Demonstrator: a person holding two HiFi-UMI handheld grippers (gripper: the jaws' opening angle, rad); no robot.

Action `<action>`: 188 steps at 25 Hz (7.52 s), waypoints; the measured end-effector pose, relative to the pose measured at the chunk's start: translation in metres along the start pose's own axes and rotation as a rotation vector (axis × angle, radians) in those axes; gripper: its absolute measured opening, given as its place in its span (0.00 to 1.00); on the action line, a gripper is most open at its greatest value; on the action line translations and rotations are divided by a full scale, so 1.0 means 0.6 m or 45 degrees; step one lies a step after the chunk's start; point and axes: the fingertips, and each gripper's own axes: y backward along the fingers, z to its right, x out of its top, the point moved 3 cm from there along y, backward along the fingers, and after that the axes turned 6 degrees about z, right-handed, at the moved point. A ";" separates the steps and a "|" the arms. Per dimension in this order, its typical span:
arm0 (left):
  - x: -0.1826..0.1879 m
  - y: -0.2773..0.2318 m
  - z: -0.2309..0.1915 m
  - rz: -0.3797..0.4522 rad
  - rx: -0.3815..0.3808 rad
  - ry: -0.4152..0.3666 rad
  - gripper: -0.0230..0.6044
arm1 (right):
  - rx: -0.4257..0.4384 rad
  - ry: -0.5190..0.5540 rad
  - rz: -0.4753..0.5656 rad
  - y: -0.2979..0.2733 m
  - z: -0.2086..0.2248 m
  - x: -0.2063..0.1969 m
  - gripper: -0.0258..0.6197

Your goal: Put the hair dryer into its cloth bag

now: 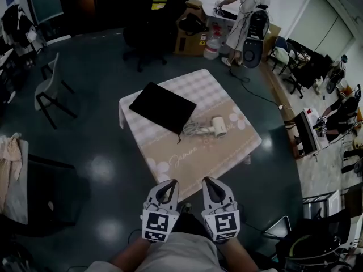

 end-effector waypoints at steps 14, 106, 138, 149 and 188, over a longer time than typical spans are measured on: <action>-0.027 -0.156 -0.062 -0.142 0.140 -0.009 0.05 | 0.197 -0.073 -0.055 -0.159 0.114 -0.052 0.06; -0.241 -0.669 -0.271 -1.096 -0.272 0.322 0.08 | 0.124 -0.545 -0.261 -0.317 0.386 -0.347 0.06; -0.301 -0.528 -0.196 -1.088 -0.076 -0.615 0.36 | 0.203 -0.535 -0.278 -0.314 0.316 -0.343 0.06; -0.270 -0.539 -0.248 -0.929 0.196 -0.445 0.07 | 0.204 -0.549 -0.301 -0.316 0.311 -0.346 0.06; -0.150 -0.540 -0.312 -0.691 0.294 -0.242 0.06 | 0.214 -0.593 -0.431 -0.364 0.273 -0.345 0.06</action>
